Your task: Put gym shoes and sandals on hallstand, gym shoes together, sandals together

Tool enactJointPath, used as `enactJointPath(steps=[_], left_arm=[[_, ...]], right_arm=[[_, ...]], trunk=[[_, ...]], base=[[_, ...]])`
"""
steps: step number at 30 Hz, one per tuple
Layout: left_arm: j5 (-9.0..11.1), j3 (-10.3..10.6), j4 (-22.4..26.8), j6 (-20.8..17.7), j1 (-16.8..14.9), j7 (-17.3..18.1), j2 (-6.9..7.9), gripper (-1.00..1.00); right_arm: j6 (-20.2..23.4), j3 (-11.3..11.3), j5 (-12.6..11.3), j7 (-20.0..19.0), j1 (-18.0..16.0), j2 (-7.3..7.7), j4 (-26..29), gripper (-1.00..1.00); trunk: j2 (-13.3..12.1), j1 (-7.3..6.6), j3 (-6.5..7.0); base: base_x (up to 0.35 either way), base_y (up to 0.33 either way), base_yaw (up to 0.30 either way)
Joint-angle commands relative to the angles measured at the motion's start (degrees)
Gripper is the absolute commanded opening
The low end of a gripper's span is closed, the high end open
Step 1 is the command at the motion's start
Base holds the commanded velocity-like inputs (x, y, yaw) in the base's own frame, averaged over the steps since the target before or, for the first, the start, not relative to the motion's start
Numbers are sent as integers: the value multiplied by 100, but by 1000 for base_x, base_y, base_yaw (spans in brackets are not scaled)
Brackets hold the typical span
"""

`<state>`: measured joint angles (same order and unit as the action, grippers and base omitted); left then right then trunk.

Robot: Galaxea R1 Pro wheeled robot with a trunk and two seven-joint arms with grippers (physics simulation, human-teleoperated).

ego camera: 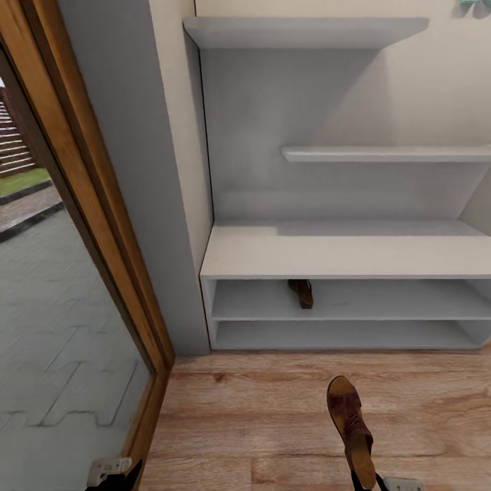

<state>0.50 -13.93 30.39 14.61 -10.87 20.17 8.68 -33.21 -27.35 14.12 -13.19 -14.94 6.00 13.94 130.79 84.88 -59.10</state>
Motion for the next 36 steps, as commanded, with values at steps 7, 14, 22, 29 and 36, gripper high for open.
enactJointPath(steps=[7, 14, 22, 29, 36], left_arm=[[20, -34, -6, -2, -10, 39, -32, 100], [21, 8, -6, -2, -11, 47, -68, 100], [21, 306, -6, -4, -11, 48, -68, 100], [23, 358, -6, -3, -11, 48, -72, 100], [29, 348, 2, -10, -20, 48, -108, 100]], right_arm=[[761, -42, 10, 476, -28, -36, 139, -100], [2348, 94, 18, 1233, -123, -459, 1127, -100], [3724, 1039, 15, 2101, -229, -1010, 2367, -100], [4362, 1654, -7, 2908, -635, -1400, 2655, -100], [5133, 1800, -14, 3418, -1649, -1600, 2536, -100]], trunk=[[2, -1, -5], [2, -1, -5], [2, -1, -5], [2, -1, -5], [2, -1, -5]], base=[[0, 2, 0], [0, 0, 0], [0, 0, 0], [0, 0, 0], [0, 0, 0]])
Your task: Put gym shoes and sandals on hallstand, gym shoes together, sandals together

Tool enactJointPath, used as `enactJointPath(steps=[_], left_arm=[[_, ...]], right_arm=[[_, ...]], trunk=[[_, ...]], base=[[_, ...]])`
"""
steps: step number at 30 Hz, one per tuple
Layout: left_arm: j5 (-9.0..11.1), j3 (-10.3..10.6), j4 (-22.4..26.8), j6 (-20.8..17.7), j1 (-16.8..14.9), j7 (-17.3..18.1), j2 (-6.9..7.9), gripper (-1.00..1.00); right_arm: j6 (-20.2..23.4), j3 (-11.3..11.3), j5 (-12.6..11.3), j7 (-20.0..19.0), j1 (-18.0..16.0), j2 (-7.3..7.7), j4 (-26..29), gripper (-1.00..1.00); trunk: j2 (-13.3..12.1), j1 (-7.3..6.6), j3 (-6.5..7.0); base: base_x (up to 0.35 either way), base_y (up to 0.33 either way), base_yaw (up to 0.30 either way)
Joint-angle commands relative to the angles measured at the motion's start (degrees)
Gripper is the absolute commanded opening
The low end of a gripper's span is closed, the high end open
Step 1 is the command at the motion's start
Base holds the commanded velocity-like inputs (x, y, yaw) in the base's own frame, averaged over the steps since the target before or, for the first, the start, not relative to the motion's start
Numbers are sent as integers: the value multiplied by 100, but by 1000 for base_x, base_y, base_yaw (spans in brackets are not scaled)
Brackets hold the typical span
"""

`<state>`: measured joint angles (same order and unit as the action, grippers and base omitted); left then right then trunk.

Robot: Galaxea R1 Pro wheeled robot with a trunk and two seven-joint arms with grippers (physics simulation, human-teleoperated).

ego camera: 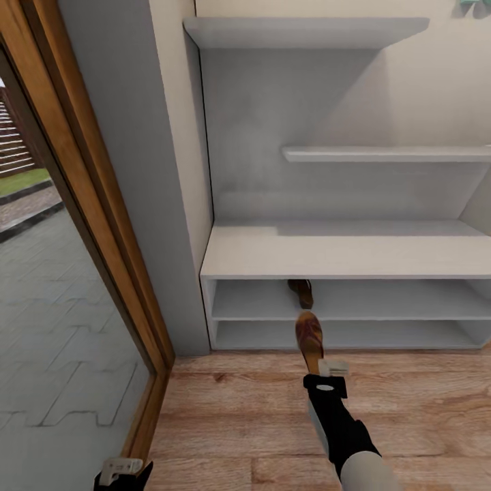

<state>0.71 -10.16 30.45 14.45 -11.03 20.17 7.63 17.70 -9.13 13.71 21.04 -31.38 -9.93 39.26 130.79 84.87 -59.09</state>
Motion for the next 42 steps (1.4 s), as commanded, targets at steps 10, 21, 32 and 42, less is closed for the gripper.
enactJointPath(steps=[10, 21, 32, 42], left_arm=[[8, 163, -4, 1, -4, 596, -92, 100], [5, 172, -3, 2, -4, 620, -182, 100], [7, 172, 0, -3, -4, 605, -200, 100], [8, 172, -3, -3, -4, 603, -200, 100]], right_arm=[[137, -11, 17, 76, -243, -6, -279, -100], [138, -17, 22, 59, -246, -6, -307, -100], [137, -31, 17, 58, -246, -6, -305, -100], [138, -36, 17, 58, -246, -6, -305, -100]], trunk=[[2, -1, -5], [2, -1, -5], [2, -1, -19], [2, -1, -87]], base=[[0, 0, 0], [0, -2, 0], [0, -211, 27], [0, -247, 146]])
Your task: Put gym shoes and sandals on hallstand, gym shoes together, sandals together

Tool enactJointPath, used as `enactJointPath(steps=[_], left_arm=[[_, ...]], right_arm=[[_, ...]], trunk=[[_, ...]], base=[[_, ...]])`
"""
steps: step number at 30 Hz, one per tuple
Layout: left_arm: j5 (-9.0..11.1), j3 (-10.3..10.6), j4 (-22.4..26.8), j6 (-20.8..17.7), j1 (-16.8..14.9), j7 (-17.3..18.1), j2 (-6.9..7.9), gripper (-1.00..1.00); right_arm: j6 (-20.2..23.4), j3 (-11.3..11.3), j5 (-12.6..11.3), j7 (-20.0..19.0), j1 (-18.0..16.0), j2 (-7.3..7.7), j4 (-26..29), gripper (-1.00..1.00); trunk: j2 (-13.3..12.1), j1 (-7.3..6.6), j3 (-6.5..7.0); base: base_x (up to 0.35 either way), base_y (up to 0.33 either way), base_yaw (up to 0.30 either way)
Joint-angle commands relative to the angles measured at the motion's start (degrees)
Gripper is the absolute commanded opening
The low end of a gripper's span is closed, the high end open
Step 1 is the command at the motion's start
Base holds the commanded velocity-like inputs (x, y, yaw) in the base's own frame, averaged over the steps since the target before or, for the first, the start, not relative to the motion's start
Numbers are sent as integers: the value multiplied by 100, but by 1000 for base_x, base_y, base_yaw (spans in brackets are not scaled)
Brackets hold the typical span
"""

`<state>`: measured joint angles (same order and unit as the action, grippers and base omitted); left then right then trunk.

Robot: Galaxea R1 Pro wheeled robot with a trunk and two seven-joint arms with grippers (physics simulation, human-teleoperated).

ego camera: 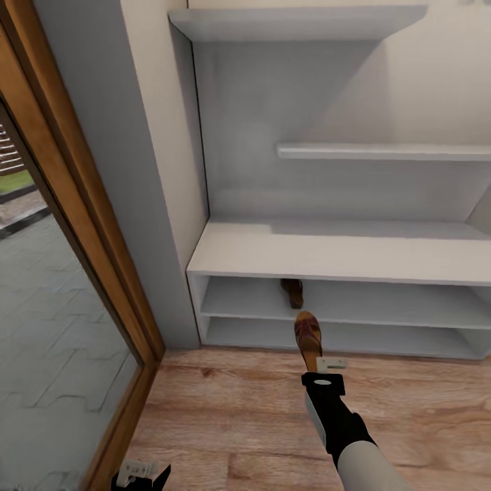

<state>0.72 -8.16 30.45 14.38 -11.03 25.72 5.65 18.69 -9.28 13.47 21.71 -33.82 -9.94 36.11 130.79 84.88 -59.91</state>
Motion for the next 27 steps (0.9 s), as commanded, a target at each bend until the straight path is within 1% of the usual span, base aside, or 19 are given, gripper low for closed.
enactJointPath(steps=[1, 7, 19, 27], left_arm=[[7, -29, -4, 4, -4, 47, -3, 100], [7, -33, -4, 11, -4, 47, 1, 100], [15, -36, -4, 13, -4, 63, 5, 100], [15, -36, -4, 14, -4, 64, -2, 100]], right_arm=[[38, -21, 42, -9, -1, -6, 10, -100], [38, -21, 42, -9, -1, -6, 10, -100], [38, -15, 42, -9, -1, -6, 10, -100], [38, -12, 42, -9, -1, -6, 10, -100]], trunk=[[2, -1, -12], [2, -1, -40], [2, -1, -46], [2, -1, -79]], base=[[0, -161, 150], [0, -57, 91], [5, -3, 11], [231, 0, 173]])
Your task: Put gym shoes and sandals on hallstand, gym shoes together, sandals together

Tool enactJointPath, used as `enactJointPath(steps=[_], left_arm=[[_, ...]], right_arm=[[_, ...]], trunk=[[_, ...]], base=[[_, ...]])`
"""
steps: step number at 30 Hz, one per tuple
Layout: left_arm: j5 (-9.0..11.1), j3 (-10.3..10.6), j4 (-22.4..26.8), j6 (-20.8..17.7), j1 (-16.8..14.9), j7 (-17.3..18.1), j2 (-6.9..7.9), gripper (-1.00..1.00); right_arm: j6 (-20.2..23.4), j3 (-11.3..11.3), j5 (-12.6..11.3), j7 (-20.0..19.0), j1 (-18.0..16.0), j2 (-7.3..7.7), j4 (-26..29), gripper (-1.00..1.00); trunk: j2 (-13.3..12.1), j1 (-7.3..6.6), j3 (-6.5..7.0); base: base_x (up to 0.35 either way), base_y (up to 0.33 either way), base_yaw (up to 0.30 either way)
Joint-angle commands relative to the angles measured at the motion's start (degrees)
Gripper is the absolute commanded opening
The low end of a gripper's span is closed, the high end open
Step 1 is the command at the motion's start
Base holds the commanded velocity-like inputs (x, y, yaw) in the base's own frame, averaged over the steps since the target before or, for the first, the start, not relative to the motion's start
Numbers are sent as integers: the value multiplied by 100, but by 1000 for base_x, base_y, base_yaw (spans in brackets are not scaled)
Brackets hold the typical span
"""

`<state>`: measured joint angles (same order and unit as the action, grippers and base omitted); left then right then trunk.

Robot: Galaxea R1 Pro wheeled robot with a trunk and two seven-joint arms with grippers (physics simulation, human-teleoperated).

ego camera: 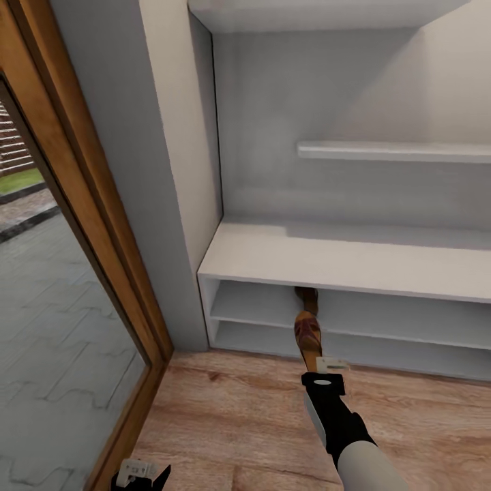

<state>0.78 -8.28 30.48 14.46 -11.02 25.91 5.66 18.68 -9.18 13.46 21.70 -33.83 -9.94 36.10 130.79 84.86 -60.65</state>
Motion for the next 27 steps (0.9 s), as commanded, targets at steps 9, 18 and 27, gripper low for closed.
enactJointPath(steps=[9, 18, 27], left_arm=[[9, -25, -7, 5, -5, 45, -4, 100], [9, -25, -7, 6, -5, 45, -4, 100], [9, -25, -7, 10, -5, 44, -4, 100]], right_arm=[[39, -22, 43, -8, -1, -6, 12, -100], [38, -22, 35, -27, -1, -6, 7, -100], [48, -6, -958, -32, -1, -6, 3, -100]], trunk=[[2, 1, -28], [2, 1, -29], [2, 1, -29]], base=[[42, 0, 109], [220, 0, 3], [87, 0, 0]])
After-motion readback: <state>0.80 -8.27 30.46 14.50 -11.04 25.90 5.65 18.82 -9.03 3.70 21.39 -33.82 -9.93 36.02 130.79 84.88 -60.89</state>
